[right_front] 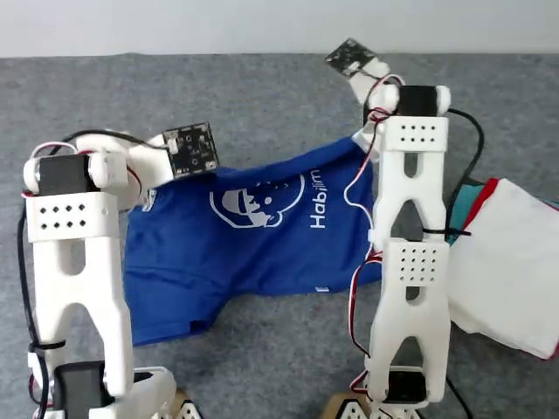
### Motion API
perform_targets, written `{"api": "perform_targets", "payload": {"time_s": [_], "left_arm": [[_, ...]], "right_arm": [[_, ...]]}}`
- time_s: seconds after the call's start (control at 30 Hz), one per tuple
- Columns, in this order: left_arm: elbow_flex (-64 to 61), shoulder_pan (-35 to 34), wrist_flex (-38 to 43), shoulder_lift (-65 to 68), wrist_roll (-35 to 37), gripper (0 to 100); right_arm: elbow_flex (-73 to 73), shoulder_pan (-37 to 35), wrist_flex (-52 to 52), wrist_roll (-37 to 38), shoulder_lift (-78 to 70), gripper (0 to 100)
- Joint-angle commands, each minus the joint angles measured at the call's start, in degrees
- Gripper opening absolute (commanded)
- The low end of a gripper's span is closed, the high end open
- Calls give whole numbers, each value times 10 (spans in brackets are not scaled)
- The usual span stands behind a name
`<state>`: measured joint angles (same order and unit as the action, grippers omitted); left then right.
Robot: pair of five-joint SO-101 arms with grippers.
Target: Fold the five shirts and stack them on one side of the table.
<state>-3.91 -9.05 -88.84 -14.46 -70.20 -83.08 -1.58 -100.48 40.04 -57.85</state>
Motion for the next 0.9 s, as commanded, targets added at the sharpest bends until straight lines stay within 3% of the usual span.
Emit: {"api": "perform_targets", "payload": {"time_s": [0.0,0.13,0.43,0.87], "left_arm": [[4,-4,-62,-27,4,5],[3,-19,-114,-27,4,5],[-54,-98,-117,-27,4,6],[-227,-98,-116,-28,-19,6]], "right_arm": [[40,11,-28,-13,87,9],[218,12,-27,-11,211,9],[615,11,1,-11,434,9],[881,7,87,-11,496,9]]}}
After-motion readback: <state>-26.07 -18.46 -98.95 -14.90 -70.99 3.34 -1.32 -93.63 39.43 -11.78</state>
